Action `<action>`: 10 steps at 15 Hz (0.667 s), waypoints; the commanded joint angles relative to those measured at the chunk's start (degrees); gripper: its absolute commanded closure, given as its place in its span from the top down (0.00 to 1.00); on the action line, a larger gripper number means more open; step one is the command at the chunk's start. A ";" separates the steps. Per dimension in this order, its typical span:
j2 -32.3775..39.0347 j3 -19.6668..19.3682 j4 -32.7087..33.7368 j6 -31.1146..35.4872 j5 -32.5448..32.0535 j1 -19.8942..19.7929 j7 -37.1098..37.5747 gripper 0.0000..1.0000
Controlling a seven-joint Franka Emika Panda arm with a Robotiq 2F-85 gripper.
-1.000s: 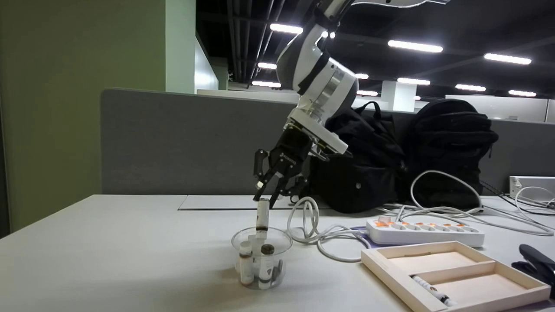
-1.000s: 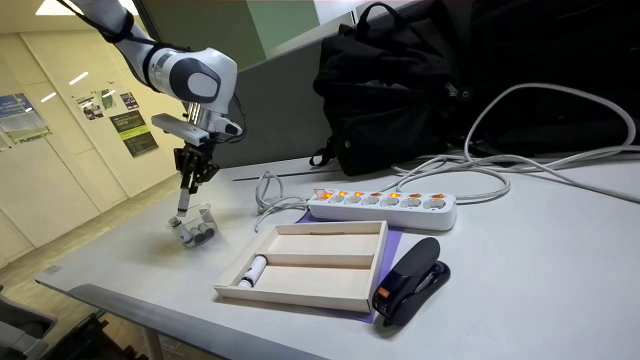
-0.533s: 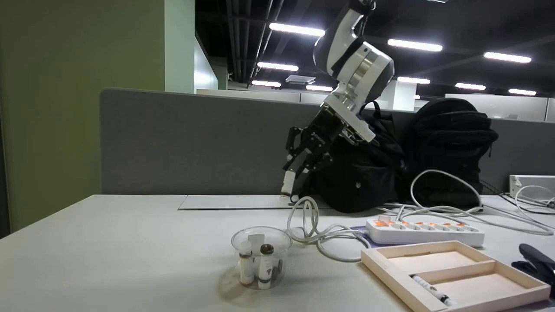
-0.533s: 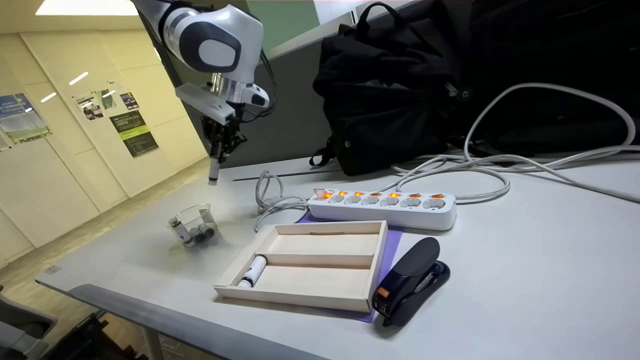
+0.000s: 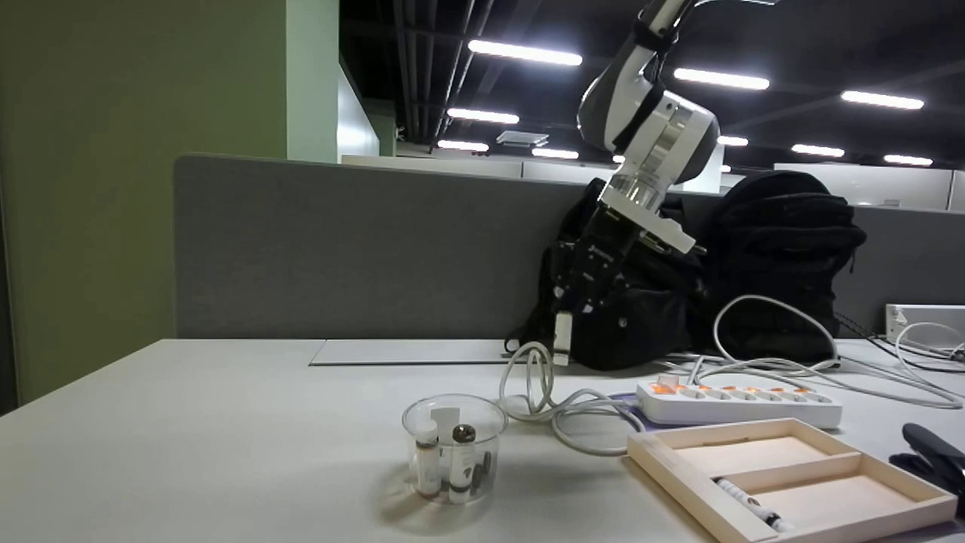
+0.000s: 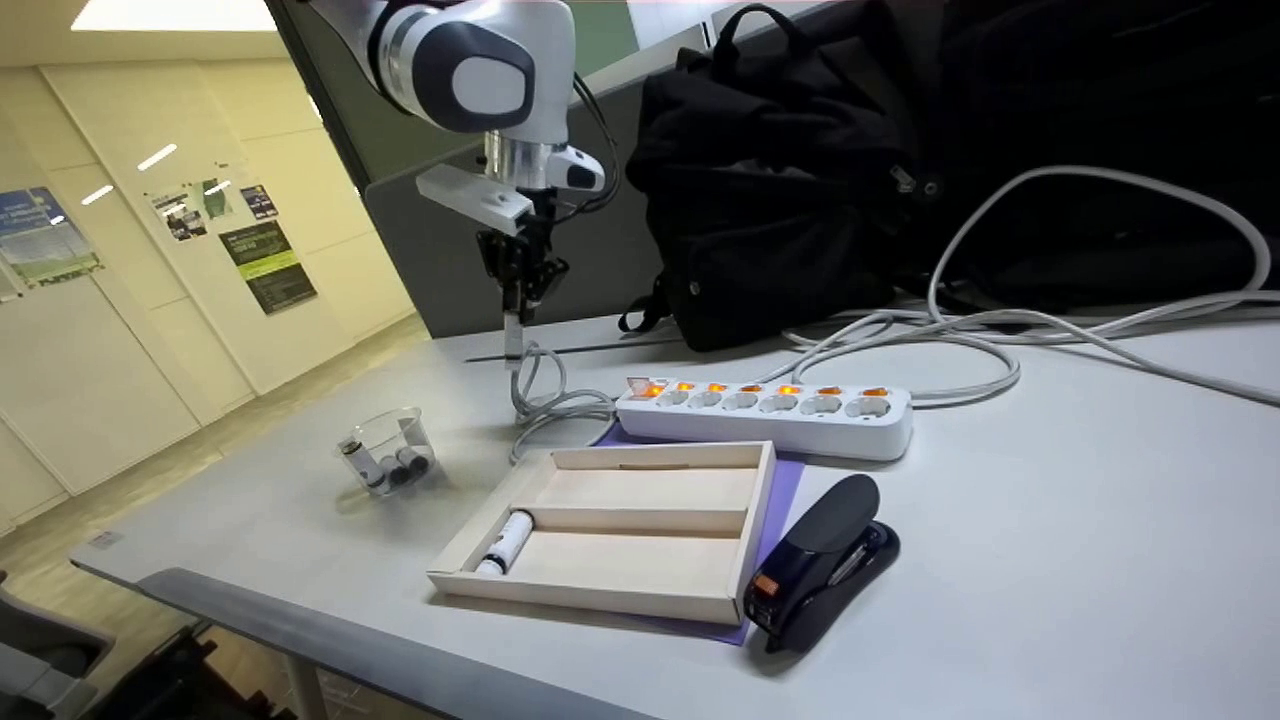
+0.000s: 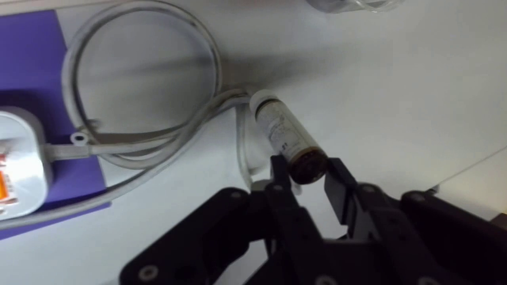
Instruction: Remove a bottle from the bowl and put it in the upper compartment of the tray
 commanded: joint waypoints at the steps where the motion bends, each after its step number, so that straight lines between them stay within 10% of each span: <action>1: 2.81 -2.13 2.62 -2.43 -8.85 1.74 9.93 0.07; 10: 5.44 -3.75 5.96 -18.23 -20.01 0.97 16.45 0.07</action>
